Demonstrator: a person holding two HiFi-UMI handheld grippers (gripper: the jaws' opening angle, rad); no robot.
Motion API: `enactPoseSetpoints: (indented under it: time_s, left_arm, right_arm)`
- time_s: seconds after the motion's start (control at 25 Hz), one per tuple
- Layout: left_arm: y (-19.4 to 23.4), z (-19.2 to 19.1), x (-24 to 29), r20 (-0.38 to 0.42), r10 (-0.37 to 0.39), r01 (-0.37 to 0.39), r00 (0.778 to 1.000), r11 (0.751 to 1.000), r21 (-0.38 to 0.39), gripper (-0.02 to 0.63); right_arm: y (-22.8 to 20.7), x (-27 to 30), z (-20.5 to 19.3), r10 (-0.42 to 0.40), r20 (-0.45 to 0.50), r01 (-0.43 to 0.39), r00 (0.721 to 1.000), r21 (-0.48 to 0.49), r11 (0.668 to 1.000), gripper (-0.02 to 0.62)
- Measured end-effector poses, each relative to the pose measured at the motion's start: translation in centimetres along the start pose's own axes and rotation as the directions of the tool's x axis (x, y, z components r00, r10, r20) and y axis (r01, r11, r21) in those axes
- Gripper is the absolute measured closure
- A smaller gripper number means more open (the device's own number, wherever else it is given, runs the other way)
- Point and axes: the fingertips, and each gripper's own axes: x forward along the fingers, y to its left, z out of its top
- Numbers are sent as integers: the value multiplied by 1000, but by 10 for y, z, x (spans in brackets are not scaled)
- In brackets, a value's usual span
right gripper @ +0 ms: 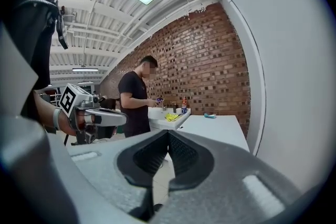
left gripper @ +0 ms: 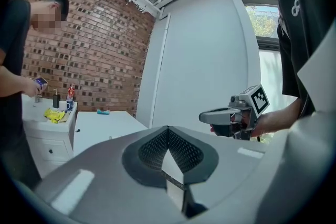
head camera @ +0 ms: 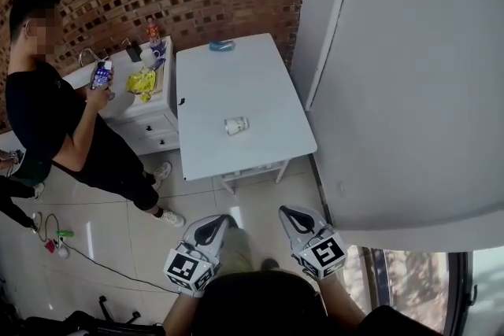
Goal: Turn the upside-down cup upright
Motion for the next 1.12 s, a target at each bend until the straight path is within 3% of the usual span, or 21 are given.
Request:
enactPoseSetpoints:
  time_s: [0.64, 0.8, 1.12]
  left_arm:
    - [152, 34, 39, -21, -93, 92, 995, 995, -23, 591]
    - [171, 32, 47, -38, -123, 122, 992, 992, -25, 591]
    - [185, 30, 67, -62, -136, 134, 989, 990, -41, 591]
  right_arm:
    - [-19, 170, 38, -102, -108, 102, 989, -8, 995, 603]
    - [-28, 193, 36, -150, -139, 149, 979, -17, 989, 601]
    - [-43, 220, 31, -134, -160, 134, 978, -11, 991, 601]
